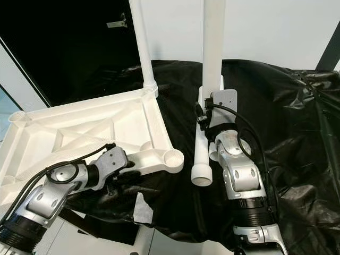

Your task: Building children table

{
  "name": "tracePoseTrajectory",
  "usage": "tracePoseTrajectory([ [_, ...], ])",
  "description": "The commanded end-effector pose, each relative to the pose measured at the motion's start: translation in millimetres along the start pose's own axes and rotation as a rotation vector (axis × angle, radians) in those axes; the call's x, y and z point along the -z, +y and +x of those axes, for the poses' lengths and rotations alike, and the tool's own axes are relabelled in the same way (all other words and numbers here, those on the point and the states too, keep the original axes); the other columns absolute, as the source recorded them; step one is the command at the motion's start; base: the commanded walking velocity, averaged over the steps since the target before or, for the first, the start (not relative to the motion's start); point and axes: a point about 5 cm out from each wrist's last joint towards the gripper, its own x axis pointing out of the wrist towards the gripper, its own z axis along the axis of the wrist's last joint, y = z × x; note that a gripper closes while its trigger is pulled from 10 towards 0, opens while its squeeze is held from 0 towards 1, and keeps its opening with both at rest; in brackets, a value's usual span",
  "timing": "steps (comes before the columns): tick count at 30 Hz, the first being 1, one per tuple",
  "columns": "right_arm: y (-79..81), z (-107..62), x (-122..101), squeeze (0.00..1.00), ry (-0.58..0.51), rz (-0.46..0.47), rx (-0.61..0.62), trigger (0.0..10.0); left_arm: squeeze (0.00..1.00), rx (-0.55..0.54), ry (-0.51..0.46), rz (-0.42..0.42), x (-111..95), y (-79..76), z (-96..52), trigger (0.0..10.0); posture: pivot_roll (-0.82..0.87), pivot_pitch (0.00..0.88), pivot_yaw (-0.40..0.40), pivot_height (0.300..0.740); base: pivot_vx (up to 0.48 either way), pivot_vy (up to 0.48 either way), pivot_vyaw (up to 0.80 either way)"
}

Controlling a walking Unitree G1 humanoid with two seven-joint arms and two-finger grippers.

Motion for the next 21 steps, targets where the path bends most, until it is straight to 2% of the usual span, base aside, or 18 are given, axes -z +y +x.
tracePoseTrajectory([
  [1,3.3,-0.5,-3,0.0,-0.019,-0.002,-0.005,10.0,0.0,0.005,0.014,0.025,1,1.8,0.9,10.0,-0.02,0.0,0.087,0.74,0.0,0.0,0.0],
  [3,4.4,-0.9,-2,0.0,-0.018,0.0,-0.005,10.0,0.0,0.015,0.019,0.032,0,1.8,3.6,10.0,-0.02,0.0,0.094,0.74,0.0,0.0,0.0],
  [4,5.1,-0.9,-2,0.0,-0.018,0.0,-0.005,10.0,0.0,0.018,0.024,0.042,0,1.2,5.8,4.4,-0.02,0.0,0.098,0.74,0.0,0.0,0.0],
  [7,6.1,-0.9,-2,0.0,-0.018,0.001,-0.006,10.0,0.0,0.021,0.029,0.057,-1,0.6,8.6,4.4,-0.02,0.0,0.099,0.74,0.0,0.0,0.0],
  [8,6.9,-1.0,-1,0.0,-0.019,0.003,-0.006,10.0,0.0,0.033,0.038,0.067,0,-1.6,10.6,0.1,-0.02,0.0,0.106,0.74,0.0,0.0,0.0],
  [9,6.9,-1.0,-1,0.0,-0.019,0.003,-0.006,10.0,0.0,0.033,0.038,0.067,0,-1.6,10.6,0.1,-0.02,0.0,0.106,0.74,0.0,0.0,0.0],
  [10,8.8,-0.9,-2,0.0,-0.021,0.008,-0.006,10.0,0.0,0.049,0.059,0.091,2,-4.9,14.5,7.3,-0.02,0.0,0.111,0.74,0.0,0.0,0.0],
  [11,8.8,-0.9,-2,0.0,-0.021,0.008,-0.006,10.0,0.0,0.049,0.059,0.091,2,-4.9,14.5,7.3,-0.02,0.0,0.111,0.74,0.0,0.0,0.0],
  [12,10.3,-1.0,-2,0.0,-0.023,0.011,-0.008,10.0,0.0,0.057,0.072,0.101,3,-5.8,17.1,10.0,-0.02,0.0,0.114,0.74,0.0,0.0,0.0],
  [18,11.6,-1.5,-1,0.0,-0.023,0.011,-0.009,10.0,0.0,0.046,0.09,0.066,6,-1.5,19.6,10.0,-0.03,0.0,0.119,0.74,0.0,0.0,0.0],
  [19,11.6,-1.5,-1,0.0,-0.024,0.01,-0.009,10.0,1.0,0.048,0.092,0.057,6,-0.7,19.8,10.0,-0.03,0.0,0.121,0.74,0.0,0.0,0.0],
  [21,11.4,-1.6,-1,0.0,-0.025,0.01,-0.007,10.0,1.0,0.052,0.086,0.053,5,0.1,19.9,10.0,-0.03,0.0,0.124,0.74,0.0,0.0,0.0],
])
